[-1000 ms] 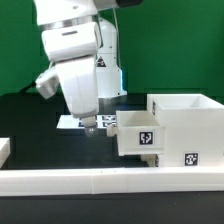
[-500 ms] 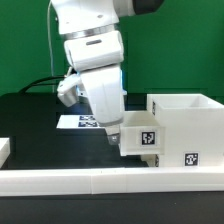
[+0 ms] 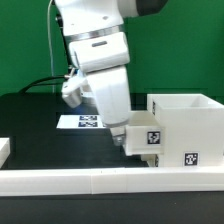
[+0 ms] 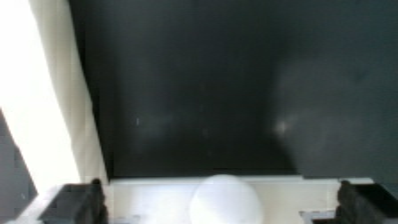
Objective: Assemble drawer
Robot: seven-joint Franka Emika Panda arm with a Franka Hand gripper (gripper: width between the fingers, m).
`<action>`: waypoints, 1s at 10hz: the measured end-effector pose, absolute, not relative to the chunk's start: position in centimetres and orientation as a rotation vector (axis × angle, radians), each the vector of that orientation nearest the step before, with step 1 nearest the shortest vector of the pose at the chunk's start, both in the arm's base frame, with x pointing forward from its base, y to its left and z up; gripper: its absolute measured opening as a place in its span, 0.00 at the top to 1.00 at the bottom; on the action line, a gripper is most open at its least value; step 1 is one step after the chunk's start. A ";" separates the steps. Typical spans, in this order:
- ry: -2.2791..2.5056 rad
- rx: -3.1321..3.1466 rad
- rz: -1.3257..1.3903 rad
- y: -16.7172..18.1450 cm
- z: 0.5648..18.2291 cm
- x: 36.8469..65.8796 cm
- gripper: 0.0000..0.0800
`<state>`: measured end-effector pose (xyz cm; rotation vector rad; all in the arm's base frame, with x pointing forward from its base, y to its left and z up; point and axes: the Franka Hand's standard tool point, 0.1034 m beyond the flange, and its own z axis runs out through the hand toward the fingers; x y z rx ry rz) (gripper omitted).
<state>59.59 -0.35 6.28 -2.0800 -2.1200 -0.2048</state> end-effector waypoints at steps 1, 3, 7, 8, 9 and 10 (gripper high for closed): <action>-2.109 -2.088 -0.203 0.4 6.4 59.6 0.19; -2.114 -2.087 -0.185 2.4 6.4 59.7 0.19; -2.099 -2.097 -0.181 3.5 6.0 59.2 0.19; -2.104 -2.093 -0.175 2.5 6.0 59.2 0.19; -2.091 -2.107 -0.165 0.9 6.2 59.0 0.19; -2.079 -2.130 -0.170 -0.4 6.7 59.0 0.19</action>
Offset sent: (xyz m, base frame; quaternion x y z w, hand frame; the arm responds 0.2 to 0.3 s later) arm -0.0051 0.0376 0.0014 0.0109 -0.0001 0.0005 0.9999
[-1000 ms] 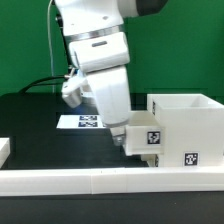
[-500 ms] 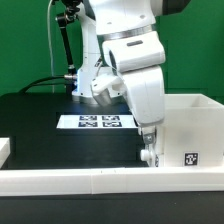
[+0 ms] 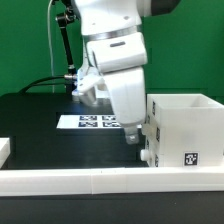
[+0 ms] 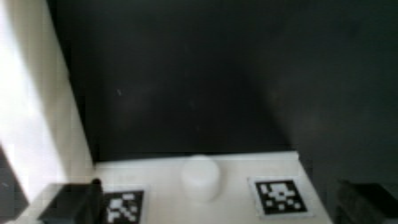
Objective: Assemble drawer
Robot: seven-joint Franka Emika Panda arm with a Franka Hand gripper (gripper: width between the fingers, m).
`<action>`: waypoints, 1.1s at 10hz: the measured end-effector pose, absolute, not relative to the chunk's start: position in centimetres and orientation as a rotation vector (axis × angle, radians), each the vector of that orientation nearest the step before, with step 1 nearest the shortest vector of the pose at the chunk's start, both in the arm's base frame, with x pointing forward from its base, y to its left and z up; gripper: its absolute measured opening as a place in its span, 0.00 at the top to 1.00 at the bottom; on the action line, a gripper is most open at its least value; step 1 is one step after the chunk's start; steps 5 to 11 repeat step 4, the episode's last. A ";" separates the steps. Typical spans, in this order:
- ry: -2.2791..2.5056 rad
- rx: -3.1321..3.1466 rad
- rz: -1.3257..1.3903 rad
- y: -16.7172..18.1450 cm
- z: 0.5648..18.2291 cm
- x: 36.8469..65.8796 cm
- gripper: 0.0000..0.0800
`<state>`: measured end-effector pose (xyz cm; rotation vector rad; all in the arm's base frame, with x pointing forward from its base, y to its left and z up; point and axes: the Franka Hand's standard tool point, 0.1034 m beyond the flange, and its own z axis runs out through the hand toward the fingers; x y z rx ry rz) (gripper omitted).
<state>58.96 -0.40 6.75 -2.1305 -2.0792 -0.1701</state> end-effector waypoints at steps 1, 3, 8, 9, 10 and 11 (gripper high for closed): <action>-2.061 -2.162 -0.170 -1.8 7.5 58.3 0.19; -2.029 -2.200 -0.164 -2.7 7.9 57.2 0.19; -2.027 -2.199 -0.163 -2.6 7.7 57.2 0.19; -2.027 -2.199 -0.163 -2.6 7.7 57.2 0.19; -2.027 -2.199 -0.163 -2.6 7.7 57.2 0.19; -2.027 -2.199 -0.163 -2.6 7.7 57.2 0.19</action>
Offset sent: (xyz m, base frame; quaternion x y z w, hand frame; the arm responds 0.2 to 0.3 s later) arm 0.0000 0.0000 0.0000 0.0000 0.0000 0.0000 1.0000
